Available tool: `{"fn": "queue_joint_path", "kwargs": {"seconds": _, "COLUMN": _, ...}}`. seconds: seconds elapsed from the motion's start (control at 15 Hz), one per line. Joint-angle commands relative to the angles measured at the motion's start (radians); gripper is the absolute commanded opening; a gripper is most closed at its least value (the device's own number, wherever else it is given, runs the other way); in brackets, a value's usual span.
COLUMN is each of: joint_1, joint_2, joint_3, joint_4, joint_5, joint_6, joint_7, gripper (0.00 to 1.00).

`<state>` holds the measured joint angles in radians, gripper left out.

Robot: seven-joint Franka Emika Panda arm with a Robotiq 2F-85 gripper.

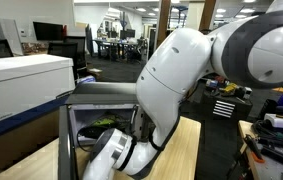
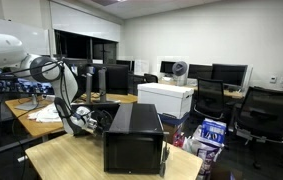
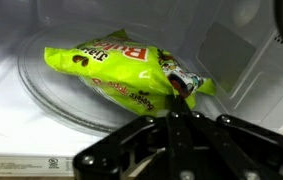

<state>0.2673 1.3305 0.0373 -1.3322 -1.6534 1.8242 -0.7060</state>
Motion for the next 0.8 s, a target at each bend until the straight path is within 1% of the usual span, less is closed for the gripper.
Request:
{"fn": "queue_joint_path", "kwargs": {"seconds": 0.0, "joint_1": 0.013, "joint_2": -0.061, "joint_3": 0.008, "joint_4": -0.074, "joint_5": 0.029, "joint_6": -0.034, "joint_7": -0.009, "gripper": 0.00}}
{"fn": "queue_joint_path", "kwargs": {"seconds": 0.73, "joint_1": 0.011, "joint_2": -0.153, "joint_3": 0.039, "joint_4": -0.199, "joint_5": 0.077, "joint_6": -0.051, "joint_7": 0.007, "gripper": 0.00}}
